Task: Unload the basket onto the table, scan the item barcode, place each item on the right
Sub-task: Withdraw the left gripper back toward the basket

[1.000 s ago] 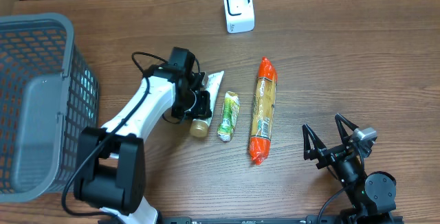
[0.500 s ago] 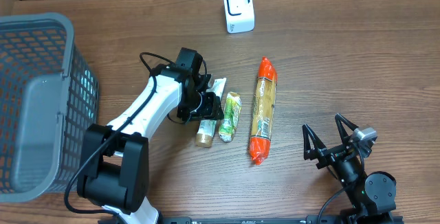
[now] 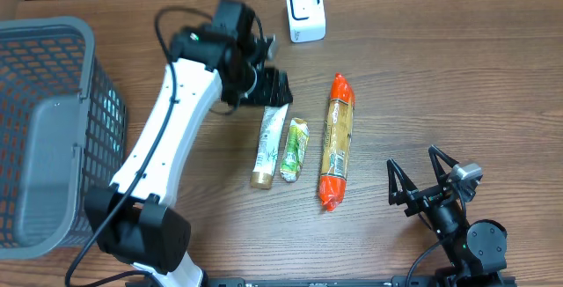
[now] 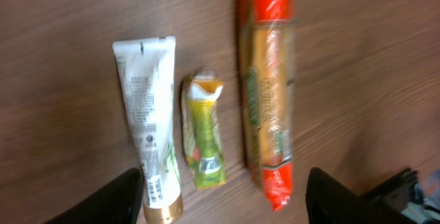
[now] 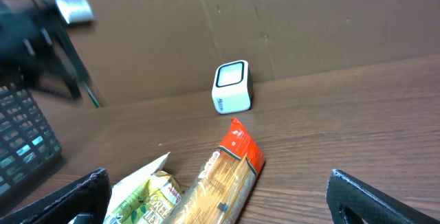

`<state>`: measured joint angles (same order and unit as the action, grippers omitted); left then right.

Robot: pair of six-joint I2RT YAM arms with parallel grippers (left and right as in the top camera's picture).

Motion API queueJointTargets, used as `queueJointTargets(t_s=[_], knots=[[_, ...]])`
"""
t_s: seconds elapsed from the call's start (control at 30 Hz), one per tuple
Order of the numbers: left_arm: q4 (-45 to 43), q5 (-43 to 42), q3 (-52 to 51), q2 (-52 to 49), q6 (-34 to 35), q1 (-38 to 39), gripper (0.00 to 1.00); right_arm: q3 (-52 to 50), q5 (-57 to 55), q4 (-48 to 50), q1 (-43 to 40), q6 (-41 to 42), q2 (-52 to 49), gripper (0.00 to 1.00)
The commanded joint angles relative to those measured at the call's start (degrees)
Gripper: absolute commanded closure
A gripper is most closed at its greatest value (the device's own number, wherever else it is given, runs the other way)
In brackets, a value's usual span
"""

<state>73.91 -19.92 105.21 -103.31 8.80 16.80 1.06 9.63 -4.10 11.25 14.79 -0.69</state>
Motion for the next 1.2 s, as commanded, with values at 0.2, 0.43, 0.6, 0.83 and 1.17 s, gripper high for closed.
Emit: queueJointTargets(t_s=[0.2,0.43,0.6,0.83,1.17], knots=[[10.67,0.9,33.53,0.35,-2.43,-8.15,0.17,-0.61,-0.57,0.31,-0.07,-0.24,0.52,0.0],[20.37,6.56,46.6,0.37,-2.25,-23.08,0.15,-0.61,-0.57,0.31,-0.07,-0.24,0.52,0.0],[22.88,8.48,46.77,0.35,-0.57,-35.1,0.15,-0.61,-0.57,0.31,-0.07,-0.24,0.52,0.0],[22.88,8.55,45.83,0.11,0.59,-47.3,0.15,-0.61,-0.57,0.31,-0.07,-0.24,0.52,0.0],[20.61,8.13,36.54,-0.59,-0.31,-56.11,0.12,-0.61,-0.57,0.31,-0.07,-0.24,0.52,0.0]])
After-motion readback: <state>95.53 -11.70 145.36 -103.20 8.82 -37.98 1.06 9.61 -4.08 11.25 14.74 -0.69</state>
